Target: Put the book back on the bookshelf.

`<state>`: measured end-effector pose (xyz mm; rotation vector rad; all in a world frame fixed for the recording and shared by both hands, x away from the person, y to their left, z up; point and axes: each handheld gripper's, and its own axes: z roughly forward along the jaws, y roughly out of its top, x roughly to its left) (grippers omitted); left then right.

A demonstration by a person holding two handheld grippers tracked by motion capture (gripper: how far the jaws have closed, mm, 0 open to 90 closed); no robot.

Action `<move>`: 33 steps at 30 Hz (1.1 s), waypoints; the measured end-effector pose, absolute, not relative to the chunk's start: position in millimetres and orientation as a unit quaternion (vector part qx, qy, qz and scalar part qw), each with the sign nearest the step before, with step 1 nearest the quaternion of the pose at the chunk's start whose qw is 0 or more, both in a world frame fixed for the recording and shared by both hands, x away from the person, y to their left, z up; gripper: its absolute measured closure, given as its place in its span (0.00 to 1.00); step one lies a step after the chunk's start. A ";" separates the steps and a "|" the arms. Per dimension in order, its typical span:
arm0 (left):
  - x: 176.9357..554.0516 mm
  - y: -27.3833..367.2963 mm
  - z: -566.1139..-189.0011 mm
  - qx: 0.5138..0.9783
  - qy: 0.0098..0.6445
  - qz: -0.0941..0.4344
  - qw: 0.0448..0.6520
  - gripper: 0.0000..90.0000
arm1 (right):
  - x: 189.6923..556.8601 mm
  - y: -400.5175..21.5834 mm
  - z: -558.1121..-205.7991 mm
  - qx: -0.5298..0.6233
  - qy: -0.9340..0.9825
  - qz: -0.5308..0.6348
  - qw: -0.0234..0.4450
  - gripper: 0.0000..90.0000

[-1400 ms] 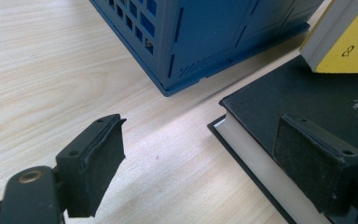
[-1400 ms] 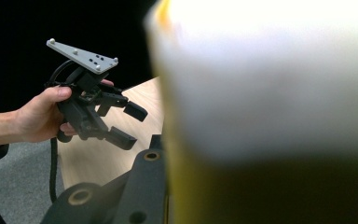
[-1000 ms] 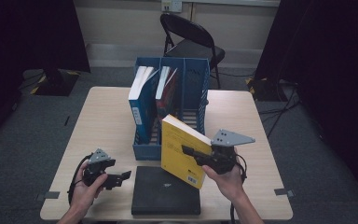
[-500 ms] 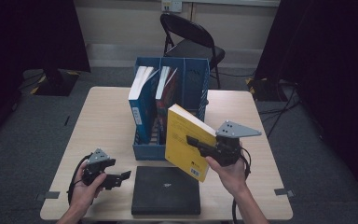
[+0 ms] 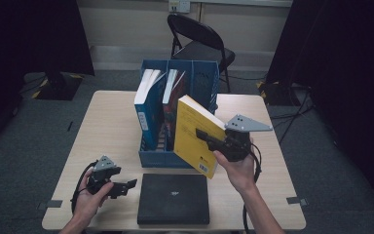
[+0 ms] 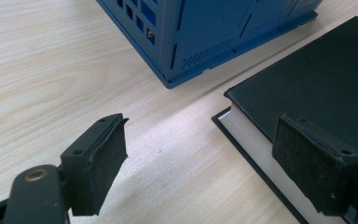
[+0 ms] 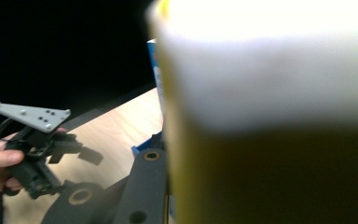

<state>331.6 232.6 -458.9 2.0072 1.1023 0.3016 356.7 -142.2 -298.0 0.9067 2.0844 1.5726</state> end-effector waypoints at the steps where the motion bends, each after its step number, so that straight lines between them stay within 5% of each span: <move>1: 332.0 232.7 -459.0 0.796 0.436 0.120 0.402 0.19 | 358.8 -141.4 -297.2 0.324 0.741 0.557 0.190 0.84; 33: 333.0 232.0 -460.3 0.795 0.438 0.124 0.400 0.20 | 429.6 -97.5 -285.0 0.424 0.706 0.507 0.255 0.84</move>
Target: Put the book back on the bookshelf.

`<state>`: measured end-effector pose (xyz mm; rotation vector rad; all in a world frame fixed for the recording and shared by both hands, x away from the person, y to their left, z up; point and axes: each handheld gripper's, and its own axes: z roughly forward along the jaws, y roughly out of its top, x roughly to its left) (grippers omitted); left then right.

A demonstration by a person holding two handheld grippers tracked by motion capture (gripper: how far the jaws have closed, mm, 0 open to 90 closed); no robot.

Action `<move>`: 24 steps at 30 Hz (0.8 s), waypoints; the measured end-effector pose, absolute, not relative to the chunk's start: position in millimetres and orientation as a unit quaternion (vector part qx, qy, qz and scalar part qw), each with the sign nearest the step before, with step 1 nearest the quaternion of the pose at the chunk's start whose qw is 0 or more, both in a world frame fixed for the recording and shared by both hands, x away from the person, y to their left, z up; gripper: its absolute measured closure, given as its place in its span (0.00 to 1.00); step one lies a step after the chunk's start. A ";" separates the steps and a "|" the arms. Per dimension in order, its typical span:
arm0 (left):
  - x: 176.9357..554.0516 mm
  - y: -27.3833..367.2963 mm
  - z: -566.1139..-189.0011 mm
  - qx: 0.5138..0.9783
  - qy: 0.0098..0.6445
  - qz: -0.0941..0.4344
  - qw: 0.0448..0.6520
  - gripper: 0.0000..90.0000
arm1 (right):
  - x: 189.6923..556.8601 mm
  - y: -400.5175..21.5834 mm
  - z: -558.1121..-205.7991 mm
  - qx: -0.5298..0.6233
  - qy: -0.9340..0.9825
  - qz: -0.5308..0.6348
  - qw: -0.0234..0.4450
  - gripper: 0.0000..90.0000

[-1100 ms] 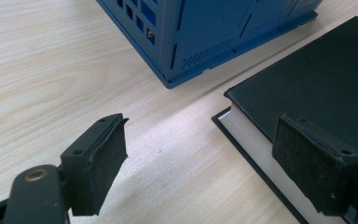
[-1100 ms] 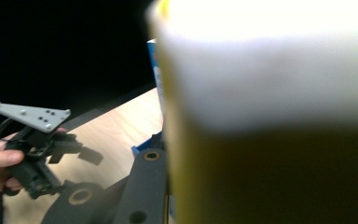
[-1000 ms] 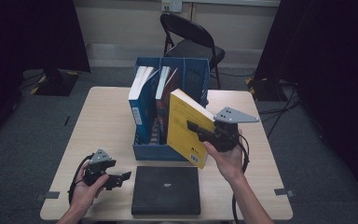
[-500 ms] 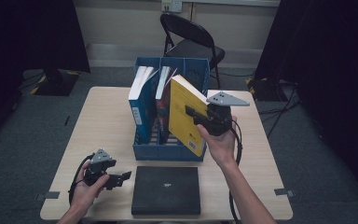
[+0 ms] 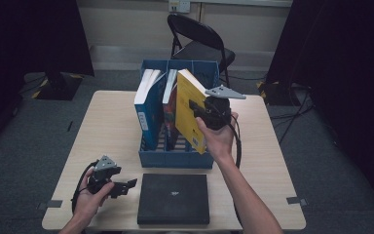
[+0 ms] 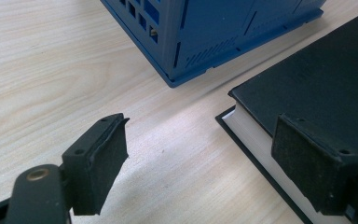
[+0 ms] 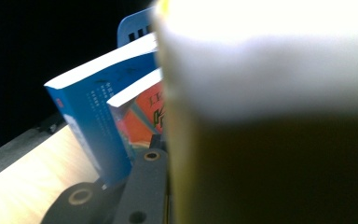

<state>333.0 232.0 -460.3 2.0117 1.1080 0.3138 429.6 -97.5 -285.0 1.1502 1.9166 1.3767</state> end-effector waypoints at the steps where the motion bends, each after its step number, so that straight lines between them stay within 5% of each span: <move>1: 332.8 232.0 -460.2 0.796 0.438 0.124 0.400 0.20 | 431.3 -95.6 -285.3 0.427 0.705 0.504 0.257 0.84; 24: 333.4 231.6 -460.7 0.796 0.437 0.123 0.399 0.20 | 468.1 -67.2 -291.0 0.472 0.683 0.470 0.299 0.84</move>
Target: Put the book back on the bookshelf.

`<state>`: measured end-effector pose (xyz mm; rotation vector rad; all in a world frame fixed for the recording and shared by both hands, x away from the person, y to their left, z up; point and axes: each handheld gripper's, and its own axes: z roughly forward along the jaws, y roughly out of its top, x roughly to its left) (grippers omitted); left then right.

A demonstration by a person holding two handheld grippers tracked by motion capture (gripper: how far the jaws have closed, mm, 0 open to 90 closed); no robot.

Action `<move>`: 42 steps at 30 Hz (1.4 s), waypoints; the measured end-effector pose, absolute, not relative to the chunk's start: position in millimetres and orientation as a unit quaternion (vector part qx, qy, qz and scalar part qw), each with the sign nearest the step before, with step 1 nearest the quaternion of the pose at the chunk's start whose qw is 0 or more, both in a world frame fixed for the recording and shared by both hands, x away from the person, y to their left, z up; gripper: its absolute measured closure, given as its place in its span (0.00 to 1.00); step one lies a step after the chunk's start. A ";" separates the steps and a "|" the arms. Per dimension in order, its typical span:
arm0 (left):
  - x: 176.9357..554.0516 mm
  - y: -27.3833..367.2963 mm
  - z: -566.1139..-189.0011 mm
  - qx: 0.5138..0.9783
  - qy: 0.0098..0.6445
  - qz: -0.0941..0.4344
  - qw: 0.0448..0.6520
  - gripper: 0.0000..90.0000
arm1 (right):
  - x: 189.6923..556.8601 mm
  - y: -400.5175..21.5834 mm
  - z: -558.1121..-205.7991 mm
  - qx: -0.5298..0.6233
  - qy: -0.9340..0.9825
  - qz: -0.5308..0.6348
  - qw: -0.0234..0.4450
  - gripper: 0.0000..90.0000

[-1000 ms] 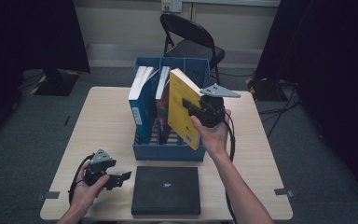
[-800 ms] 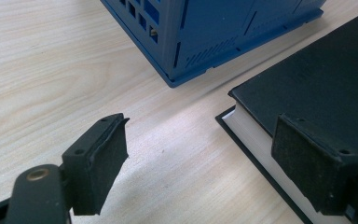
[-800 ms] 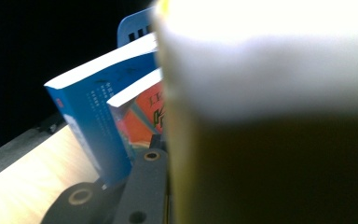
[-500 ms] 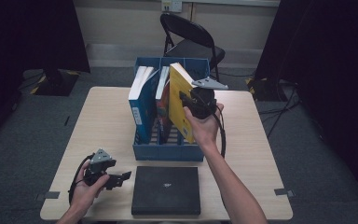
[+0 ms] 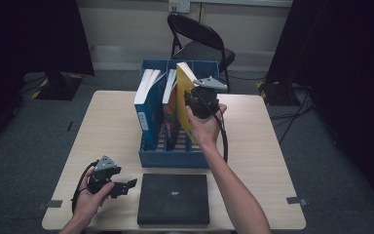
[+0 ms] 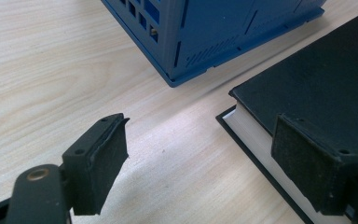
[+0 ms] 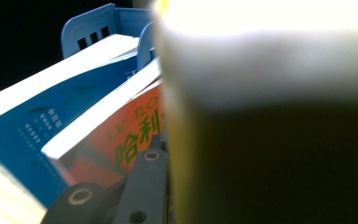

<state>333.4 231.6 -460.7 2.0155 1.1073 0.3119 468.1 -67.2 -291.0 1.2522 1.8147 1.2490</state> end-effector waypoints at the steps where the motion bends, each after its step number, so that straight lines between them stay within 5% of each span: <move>1: 333.4 231.7 -460.6 0.796 0.438 0.123 0.399 0.20 | 469.8 -66.1 -290.7 0.473 0.683 0.469 0.301 0.84; 42: 335.0 230.1 -460.5 0.800 0.427 0.118 0.405 0.21 | 518.5 -28.0 -327.3 0.495 0.658 0.466 0.324 0.84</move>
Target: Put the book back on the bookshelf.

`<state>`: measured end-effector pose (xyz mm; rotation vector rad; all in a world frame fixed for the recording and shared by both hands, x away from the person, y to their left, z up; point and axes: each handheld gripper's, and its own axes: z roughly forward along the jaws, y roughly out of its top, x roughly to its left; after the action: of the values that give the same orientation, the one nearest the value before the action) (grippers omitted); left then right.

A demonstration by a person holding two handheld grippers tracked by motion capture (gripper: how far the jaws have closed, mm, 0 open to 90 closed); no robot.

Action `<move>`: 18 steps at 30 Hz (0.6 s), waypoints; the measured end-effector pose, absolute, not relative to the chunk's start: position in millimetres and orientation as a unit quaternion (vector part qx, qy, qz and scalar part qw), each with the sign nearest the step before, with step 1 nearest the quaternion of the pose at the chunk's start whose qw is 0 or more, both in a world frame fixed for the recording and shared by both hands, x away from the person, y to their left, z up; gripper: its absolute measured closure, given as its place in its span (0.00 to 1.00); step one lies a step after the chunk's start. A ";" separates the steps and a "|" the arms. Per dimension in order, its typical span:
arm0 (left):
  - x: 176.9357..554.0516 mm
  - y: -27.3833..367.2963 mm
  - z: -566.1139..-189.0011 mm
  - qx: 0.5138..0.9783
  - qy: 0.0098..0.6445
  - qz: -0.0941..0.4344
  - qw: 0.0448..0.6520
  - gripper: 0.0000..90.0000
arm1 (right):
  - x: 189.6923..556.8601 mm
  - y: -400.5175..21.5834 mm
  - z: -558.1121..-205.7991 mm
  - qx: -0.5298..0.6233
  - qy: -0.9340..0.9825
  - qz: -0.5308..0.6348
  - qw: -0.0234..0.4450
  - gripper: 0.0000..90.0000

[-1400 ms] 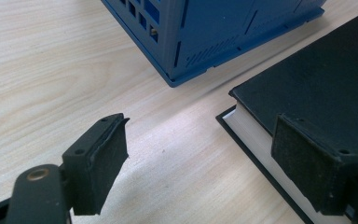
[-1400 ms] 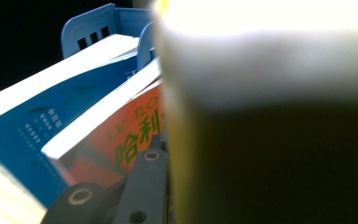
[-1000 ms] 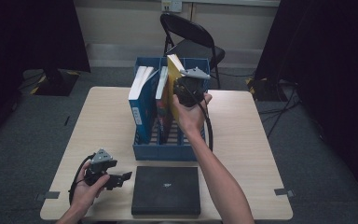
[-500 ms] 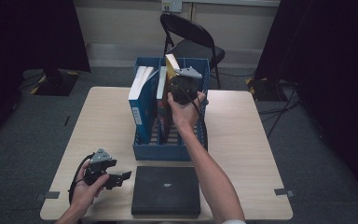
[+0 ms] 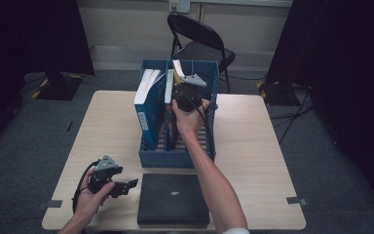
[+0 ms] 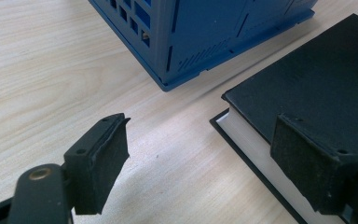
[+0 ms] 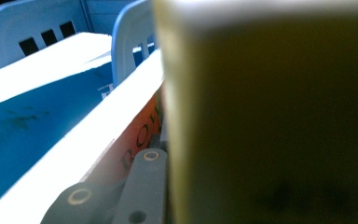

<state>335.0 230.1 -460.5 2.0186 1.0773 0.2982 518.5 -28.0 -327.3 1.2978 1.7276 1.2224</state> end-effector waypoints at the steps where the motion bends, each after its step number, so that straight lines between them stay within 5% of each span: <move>1: 334.9 229.9 -460.6 0.801 0.426 0.118 0.404 0.21 | 519.9 -28.7 -329.4 0.496 0.658 0.466 0.322 0.84; 18: 335.1 228.8 -461.0 0.802 0.422 0.117 0.407 0.21 | 529.5 -30.4 -372.4 0.506 0.668 0.452 0.305 0.83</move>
<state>335.1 228.8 -461.0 2.0215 1.0650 0.2952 529.5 -30.4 -372.4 1.3409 1.7686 1.1961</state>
